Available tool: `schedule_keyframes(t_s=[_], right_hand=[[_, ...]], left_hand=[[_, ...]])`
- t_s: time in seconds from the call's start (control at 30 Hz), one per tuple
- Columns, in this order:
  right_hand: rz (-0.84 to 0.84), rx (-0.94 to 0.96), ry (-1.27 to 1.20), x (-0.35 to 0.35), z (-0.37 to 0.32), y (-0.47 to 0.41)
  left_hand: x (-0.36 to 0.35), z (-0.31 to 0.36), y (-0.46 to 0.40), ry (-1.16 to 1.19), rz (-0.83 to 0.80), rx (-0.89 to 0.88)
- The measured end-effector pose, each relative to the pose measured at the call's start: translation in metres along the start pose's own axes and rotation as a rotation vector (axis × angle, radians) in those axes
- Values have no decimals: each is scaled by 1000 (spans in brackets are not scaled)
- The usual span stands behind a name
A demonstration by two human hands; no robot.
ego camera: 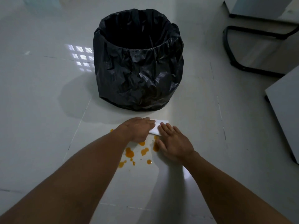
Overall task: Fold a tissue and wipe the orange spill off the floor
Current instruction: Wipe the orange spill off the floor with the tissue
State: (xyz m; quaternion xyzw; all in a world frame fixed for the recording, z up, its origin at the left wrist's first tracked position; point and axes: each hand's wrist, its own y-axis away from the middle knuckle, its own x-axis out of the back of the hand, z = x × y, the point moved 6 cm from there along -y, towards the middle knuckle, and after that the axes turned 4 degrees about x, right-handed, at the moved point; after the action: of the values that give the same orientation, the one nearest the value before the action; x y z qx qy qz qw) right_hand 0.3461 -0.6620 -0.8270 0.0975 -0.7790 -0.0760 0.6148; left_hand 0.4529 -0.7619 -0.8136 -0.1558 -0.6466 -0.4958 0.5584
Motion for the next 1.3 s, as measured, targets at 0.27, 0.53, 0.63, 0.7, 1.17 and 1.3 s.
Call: schedule_keyframes(t_s=[0.27,0.53,0.63,0.7,1.17,1.3], right_hand=[[-40,-24,11,6,-14,-8],[-134,15,-127,1,-29,-22],[-140,36,-101,-6,-32,-24],[-143,32,-110,-9,-33,-22],[-79,-50,-98,-19,-11,6],[-79,-71,-144,-18,-13,-3]], left_hand=[[9,-31,29,-79,-94,49],[-8,-99,79,23,91,161],[-36,-118,106,272,166,250],[-58,-121,124,409,171,289],[-117,-111,161,237,321,343],[-119,-108,169,207,331,418]])
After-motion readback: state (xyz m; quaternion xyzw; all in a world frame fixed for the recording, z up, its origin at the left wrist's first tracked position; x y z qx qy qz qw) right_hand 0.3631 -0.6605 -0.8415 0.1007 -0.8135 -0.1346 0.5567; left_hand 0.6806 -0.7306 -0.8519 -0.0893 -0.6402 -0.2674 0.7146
